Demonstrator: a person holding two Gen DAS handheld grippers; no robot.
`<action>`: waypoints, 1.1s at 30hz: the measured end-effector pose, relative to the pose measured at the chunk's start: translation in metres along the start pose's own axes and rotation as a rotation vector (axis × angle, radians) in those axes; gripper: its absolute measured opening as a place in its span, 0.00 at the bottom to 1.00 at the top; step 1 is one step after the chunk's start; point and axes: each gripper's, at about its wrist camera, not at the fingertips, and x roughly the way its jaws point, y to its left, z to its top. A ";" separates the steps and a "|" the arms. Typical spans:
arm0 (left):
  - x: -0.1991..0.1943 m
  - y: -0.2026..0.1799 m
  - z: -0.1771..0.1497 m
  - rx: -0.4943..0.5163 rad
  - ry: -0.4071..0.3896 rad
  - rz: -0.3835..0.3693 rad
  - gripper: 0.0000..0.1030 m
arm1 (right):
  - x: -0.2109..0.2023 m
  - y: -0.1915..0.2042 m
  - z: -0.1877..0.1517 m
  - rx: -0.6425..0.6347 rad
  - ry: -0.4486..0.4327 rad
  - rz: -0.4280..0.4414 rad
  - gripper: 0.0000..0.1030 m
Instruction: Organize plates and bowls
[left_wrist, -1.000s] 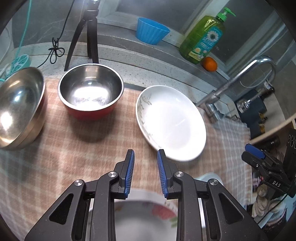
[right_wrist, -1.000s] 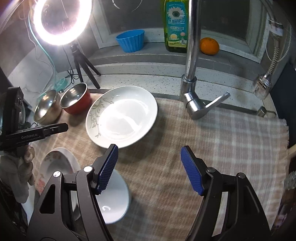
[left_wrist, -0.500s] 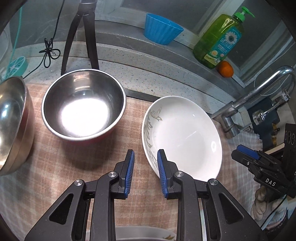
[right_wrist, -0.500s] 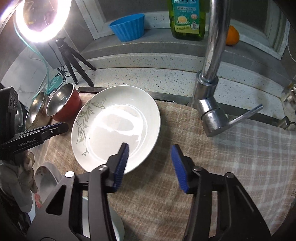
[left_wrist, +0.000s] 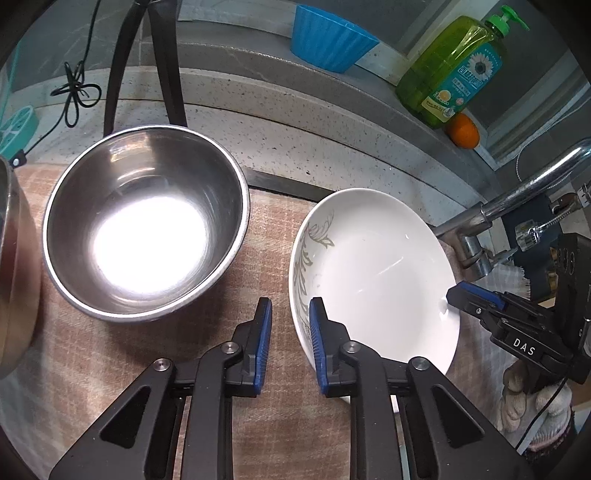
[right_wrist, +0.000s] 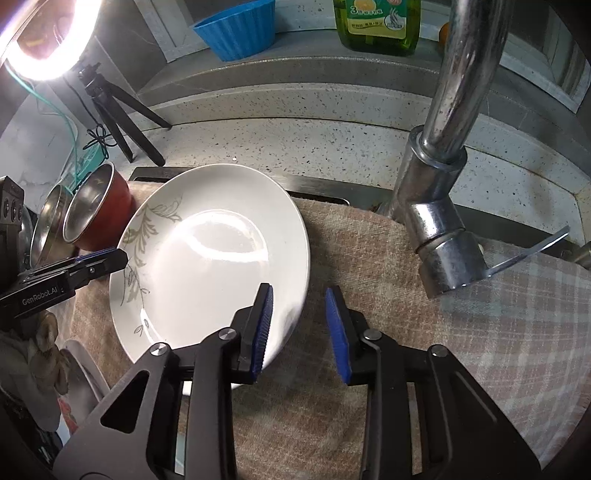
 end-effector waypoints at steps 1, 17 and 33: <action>0.001 0.000 0.001 0.003 0.002 0.001 0.17 | 0.001 0.000 0.000 0.000 0.002 0.001 0.23; 0.011 -0.008 0.004 0.041 0.031 -0.001 0.09 | 0.009 0.007 0.004 0.005 0.014 -0.004 0.11; -0.007 -0.005 0.003 0.046 0.005 -0.011 0.09 | -0.018 0.015 -0.009 0.047 -0.027 0.019 0.11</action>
